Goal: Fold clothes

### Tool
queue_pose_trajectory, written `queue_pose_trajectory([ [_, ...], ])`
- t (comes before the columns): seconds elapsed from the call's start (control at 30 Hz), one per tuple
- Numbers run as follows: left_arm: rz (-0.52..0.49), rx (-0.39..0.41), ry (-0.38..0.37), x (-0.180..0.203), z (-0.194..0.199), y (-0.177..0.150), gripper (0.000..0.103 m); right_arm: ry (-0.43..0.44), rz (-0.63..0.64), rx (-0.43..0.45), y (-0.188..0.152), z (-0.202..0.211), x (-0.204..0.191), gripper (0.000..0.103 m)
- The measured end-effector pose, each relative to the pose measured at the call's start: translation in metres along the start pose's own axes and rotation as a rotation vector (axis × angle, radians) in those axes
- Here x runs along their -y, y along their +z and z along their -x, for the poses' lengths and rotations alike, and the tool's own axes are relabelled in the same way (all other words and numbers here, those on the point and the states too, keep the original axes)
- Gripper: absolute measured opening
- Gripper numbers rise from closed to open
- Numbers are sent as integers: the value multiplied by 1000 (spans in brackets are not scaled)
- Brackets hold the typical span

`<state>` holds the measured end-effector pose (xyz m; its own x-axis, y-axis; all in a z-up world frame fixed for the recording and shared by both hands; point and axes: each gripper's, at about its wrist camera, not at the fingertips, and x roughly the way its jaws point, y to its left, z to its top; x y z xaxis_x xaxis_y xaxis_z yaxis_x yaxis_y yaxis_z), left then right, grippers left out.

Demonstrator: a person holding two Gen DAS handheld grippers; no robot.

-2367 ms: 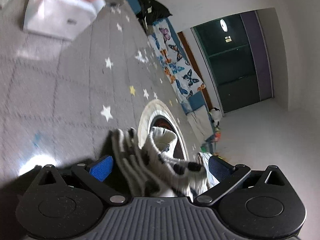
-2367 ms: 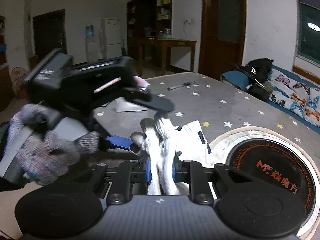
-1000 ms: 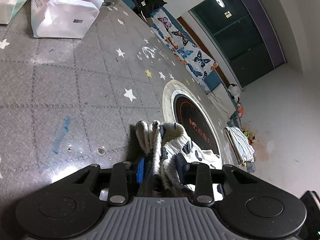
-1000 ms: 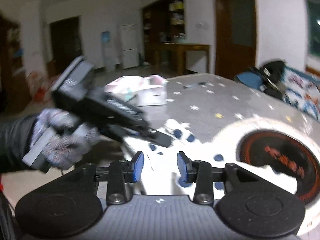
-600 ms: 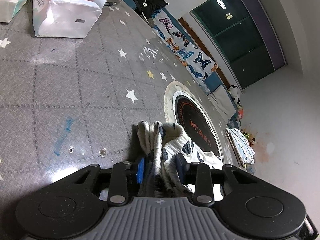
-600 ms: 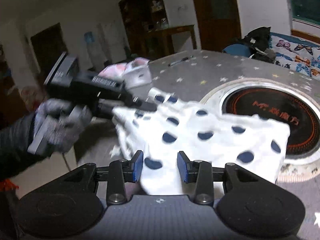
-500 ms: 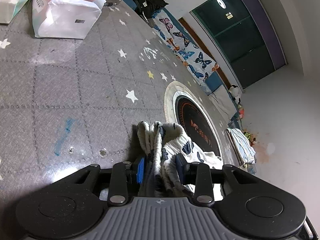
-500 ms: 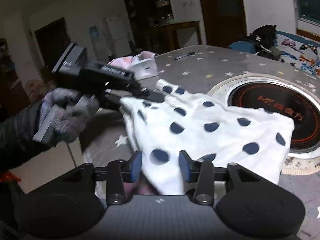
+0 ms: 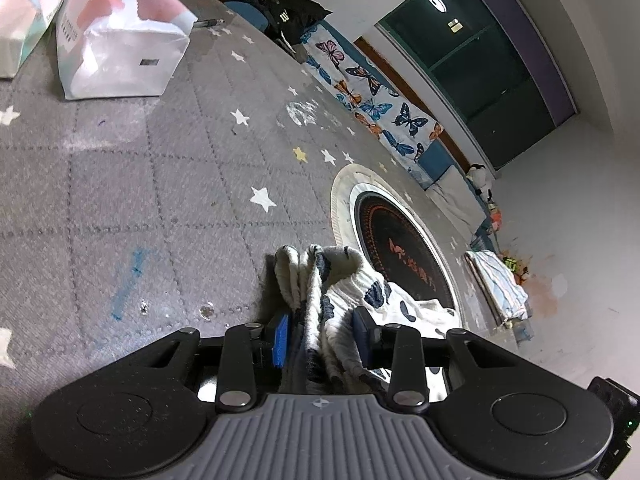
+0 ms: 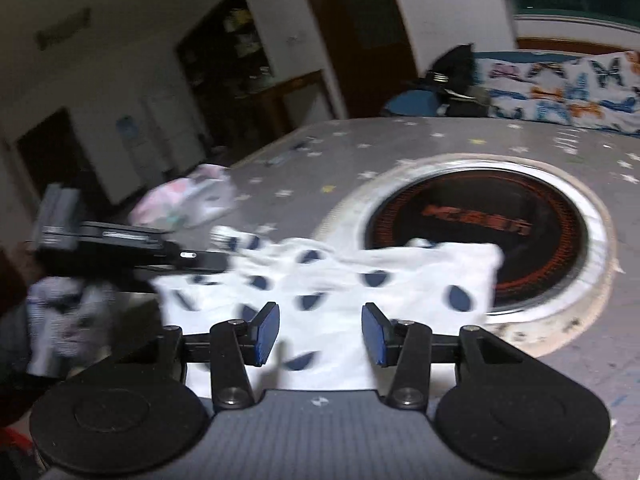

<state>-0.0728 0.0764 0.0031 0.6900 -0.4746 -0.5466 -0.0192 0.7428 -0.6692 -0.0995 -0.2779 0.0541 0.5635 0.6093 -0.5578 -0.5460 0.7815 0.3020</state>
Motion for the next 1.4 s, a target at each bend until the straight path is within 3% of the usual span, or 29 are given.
queue_pose_trajectory([
  [0.3, -76, 13, 49, 12, 2, -2, 38, -165, 18, -13, -9, -3, 13, 51],
  [0.5, -124, 24, 80, 20, 3, -3, 38, -241, -55, 8, -15, 6, 30, 56],
  [0.67, -160, 30, 104, 26, 3, -5, 38, -234, -128, 15, -19, 6, 39, 54],
  [0.83, -182, 35, 125, 32, 2, -5, 37, -212, -145, 16, -19, 3, 38, 44],
  [1.1, -222, 46, 148, 44, 2, -5, 37, -210, -196, 45, -22, 6, 38, 9],
  [1.4, -264, 62, 129, 67, 2, 0, 32, -216, -223, 114, -27, 24, 38, 5],
])
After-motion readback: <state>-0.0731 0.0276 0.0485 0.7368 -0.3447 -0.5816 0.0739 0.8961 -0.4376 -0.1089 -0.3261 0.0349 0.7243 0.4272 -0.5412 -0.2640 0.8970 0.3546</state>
